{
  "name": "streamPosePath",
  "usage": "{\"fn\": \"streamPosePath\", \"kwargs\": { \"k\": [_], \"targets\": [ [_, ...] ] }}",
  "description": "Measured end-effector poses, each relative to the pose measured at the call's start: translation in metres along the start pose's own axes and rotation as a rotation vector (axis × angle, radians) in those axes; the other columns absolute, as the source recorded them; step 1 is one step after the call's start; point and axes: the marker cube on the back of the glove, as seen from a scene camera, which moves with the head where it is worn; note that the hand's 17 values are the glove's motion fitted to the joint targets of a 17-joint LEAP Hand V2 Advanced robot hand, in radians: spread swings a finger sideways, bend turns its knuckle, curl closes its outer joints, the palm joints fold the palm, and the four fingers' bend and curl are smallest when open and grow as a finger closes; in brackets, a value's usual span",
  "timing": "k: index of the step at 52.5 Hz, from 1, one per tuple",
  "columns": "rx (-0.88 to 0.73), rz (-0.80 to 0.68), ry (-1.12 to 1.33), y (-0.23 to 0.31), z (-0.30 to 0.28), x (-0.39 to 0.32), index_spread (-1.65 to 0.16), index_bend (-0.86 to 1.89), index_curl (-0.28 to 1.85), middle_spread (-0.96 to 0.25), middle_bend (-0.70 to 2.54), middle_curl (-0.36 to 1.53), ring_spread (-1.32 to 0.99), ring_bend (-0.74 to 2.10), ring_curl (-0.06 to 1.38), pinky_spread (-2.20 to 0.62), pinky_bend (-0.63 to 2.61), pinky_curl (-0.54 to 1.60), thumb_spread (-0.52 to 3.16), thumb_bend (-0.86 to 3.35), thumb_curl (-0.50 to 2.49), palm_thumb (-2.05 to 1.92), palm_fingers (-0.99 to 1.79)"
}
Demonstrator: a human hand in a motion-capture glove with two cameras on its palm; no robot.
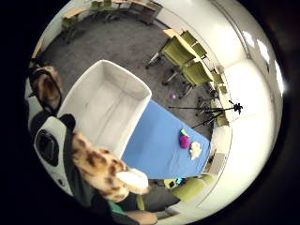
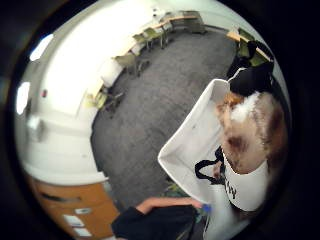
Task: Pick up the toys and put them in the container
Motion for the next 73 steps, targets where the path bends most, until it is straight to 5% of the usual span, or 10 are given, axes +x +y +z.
{"fn": "streamPosePath", "kwargs": {
  "k": [9, 11, 13, 17, 27, 34, 40, 46, 55, 73],
  "targets": [
    [-0.167, 0.178, 0.034, -0.006, 0.024, -0.006, -0.36, 0.09, -0.02, -0.33, 1.08, 0.69, -0.36, 1.33, 0.50, -0.47, 0.78, 0.39, 0.84, 0.14, 1.06, 0.62, 1.07],
    [-0.215, 0.181, 0.023, -0.005, 0.027, -0.011, -0.35, -0.08, -0.05, -0.32, 0.97, 0.65, -0.37, 1.31, 0.49, -0.45, 0.89, 0.42, 0.97, 0.04, 0.96, 0.46, 0.81],
    [-0.223, 0.193, 0.004, -0.004, 0.027, -0.009, -0.33, 0.01, 0.01, -0.26, 0.74, 0.62, -0.33, 1.18, 0.50, -0.39, 0.97, 0.48, 1.00, -0.09, 0.86, 0.26, 0.17],
    [-0.204, 0.130, 0.103, -0.004, 0.033, -0.047, -0.30, 0.12, 0.05, -0.14, 0.53, 0.53, -0.23, 0.93, 0.42, -0.30, 1.06, 0.49, 1.01, -0.13, 0.75, 0.04, -0.18],
    [-0.161, 0.223, 0.189, 0.022, 0.008, -0.005, -0.27, 0.09, 0.08, -0.03, 0.41, 0.46, -0.14, 0.76, 0.28, -0.17, 1.04, 0.41, 1.02, -0.07, 0.58, -0.06, -0.15],
    [-0.099, 0.095, 0.178, 0.063, -0.019, 0.049, -0.27, 0.14, 0.12, -0.01, 0.36, 0.44, -0.12, 0.69, 0.26, -0.14, 0.98, 0.39, 1.02, -0.08, 0.49, -0.08, -0.12],
    [-0.051, 0.271, 0.278, 0.104, -0.043, 0.131, -0.28, 0.13, 0.14, -0.03, 0.33, 0.43, -0.13, 0.66, 0.26, -0.13, 0.95, 0.37, 1.01, -0.08, 0.43, -0.08, -0.10],
    [-0.037, 0.261, 0.216, 0.140, -0.050, 0.176, -0.28, 0.16, 0.18, -0.05, 0.30, 0.42, -0.16, 0.63, 0.25, -0.13, 0.91, 0.36, 1.01, -0.08, 0.38, -0.09, -0.07],
    [-0.052, 0.476, 0.308, 0.182, -0.027, 0.264, -0.28, 0.19, 0.23, -0.06, 0.28, 0.42, -0.21, 0.55, 0.24, -0.13, 0.84, 0.34, 1.00, -0.08, 0.32, -0.09, -0.05],
    [-0.202, 0.583, 0.214, 0.245, 0.098, 0.361, -0.27, 0.19, 0.31, -0.08, 0.23, 0.41, -0.27, 0.40, 0.21, -0.13, 0.74, 0.31, 1.01, -0.08, 0.26, -0.09, -0.06]
  ]
}}
